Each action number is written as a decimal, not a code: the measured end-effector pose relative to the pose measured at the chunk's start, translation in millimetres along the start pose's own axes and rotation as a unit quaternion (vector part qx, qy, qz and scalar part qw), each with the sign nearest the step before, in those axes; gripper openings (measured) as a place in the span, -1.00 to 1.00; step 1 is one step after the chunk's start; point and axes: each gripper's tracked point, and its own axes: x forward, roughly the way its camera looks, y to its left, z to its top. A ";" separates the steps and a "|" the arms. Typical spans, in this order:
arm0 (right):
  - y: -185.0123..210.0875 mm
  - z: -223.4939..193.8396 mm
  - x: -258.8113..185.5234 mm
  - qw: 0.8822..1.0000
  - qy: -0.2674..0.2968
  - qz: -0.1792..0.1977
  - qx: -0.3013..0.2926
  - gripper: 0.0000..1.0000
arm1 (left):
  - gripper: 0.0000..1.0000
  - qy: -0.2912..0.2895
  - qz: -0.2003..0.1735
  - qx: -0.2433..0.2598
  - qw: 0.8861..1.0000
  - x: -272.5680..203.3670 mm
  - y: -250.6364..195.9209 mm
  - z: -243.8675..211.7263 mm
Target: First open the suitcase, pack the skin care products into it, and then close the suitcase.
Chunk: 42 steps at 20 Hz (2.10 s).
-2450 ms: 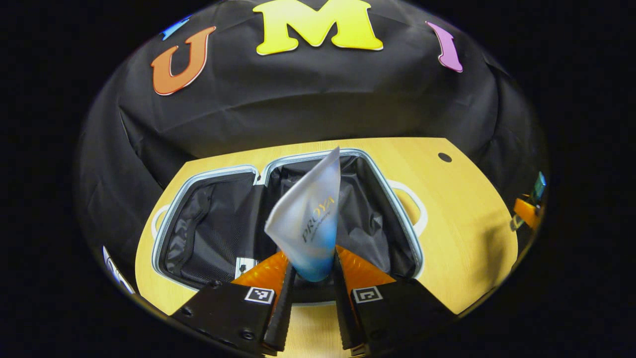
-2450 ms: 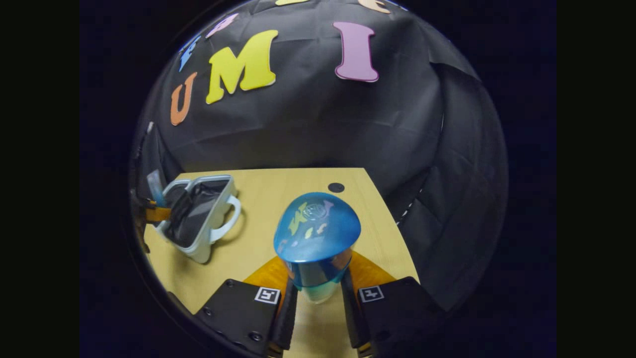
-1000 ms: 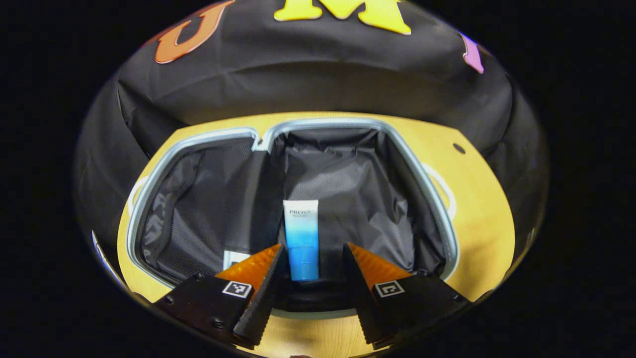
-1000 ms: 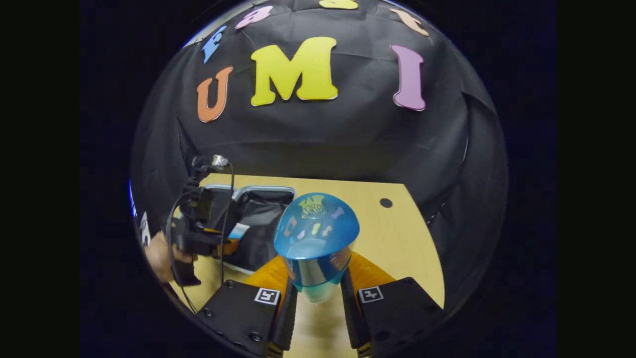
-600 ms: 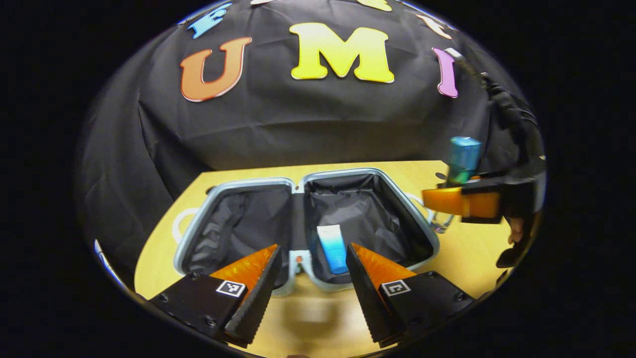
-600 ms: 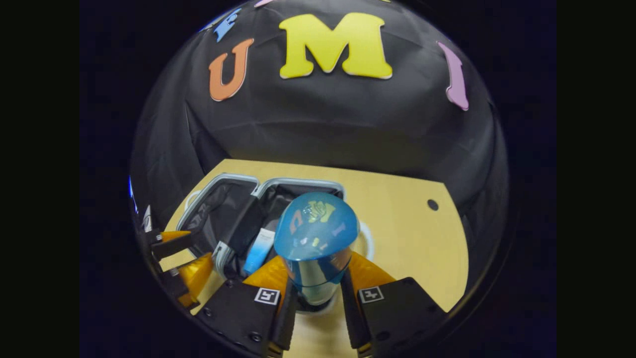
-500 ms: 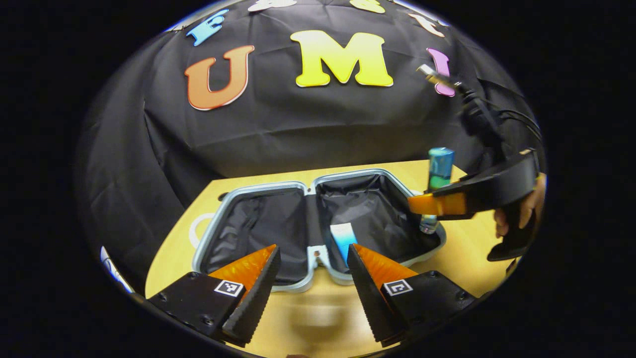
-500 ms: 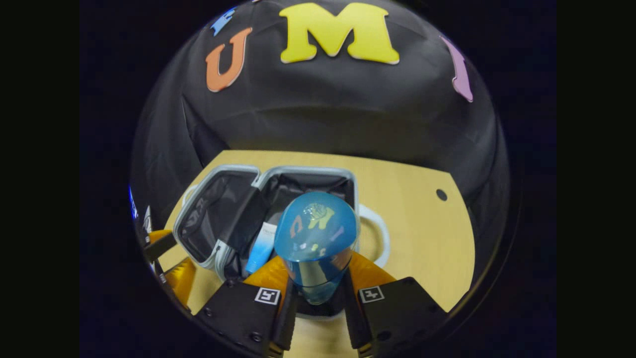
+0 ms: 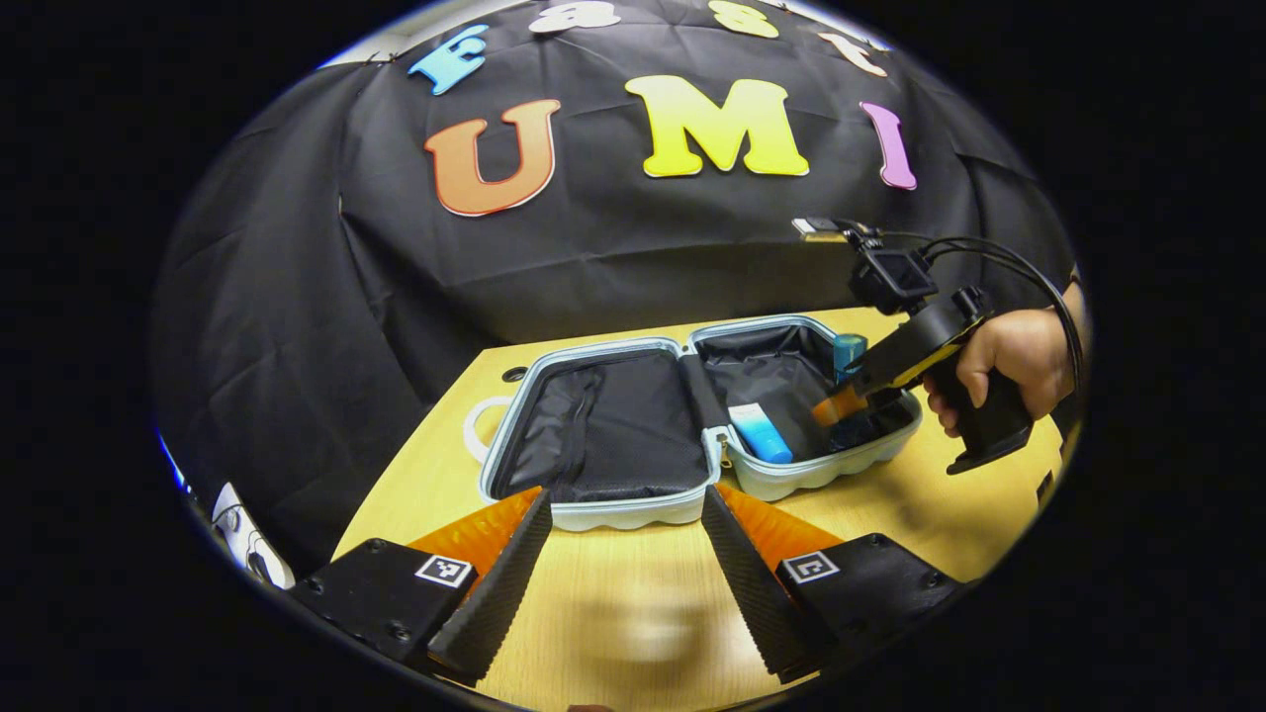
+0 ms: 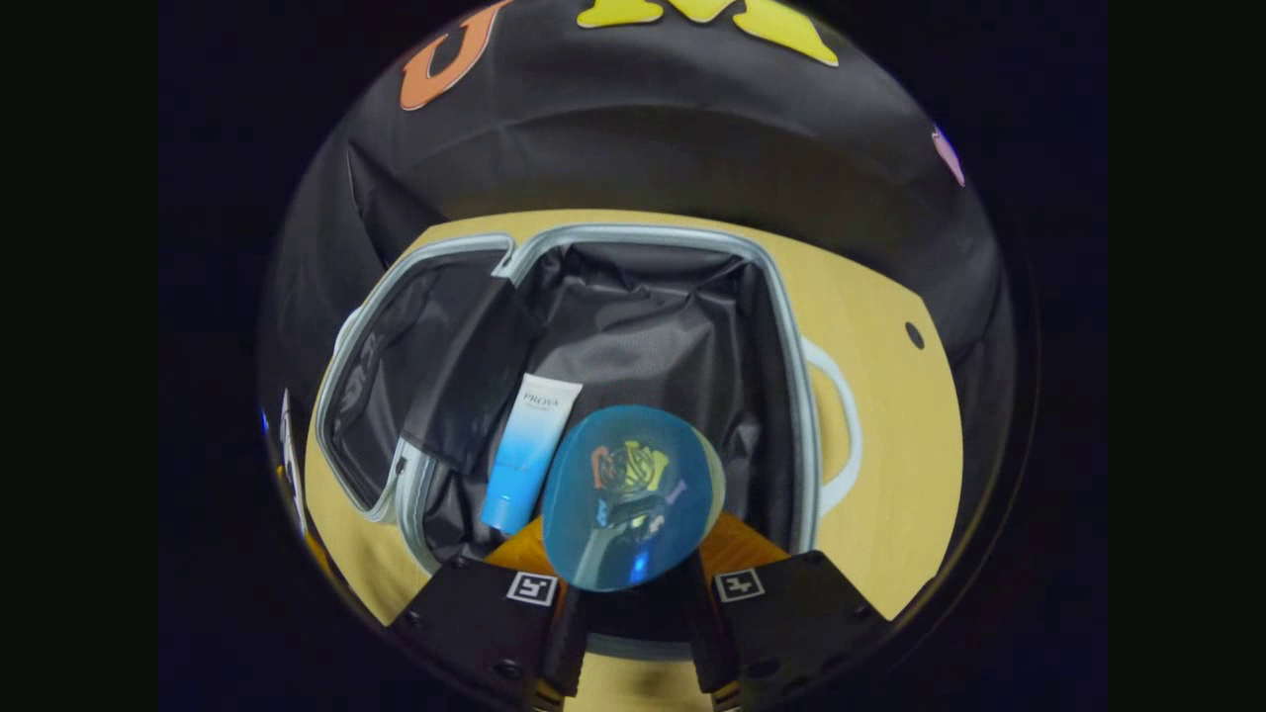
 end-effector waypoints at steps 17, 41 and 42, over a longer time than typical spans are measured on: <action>0.3 8.8 38.9 0.997 0.033 -0.035 0.063 -0.11 | 0.96 0.011 0.058 -0.126 0.990 22.2 117.2 -20.7; -79.1 20.9 -231.8 0.990 -0.109 0.037 0.082 0.65 | 0.43 0.013 -0.046 -0.558 0.828 199.2 174.3 -27.5; -85.8 18.7 -239.6 0.989 -0.116 0.031 0.086 0.65 | 0.36 0.017 -0.057 -0.568 0.821 201.1 170.8 -24.1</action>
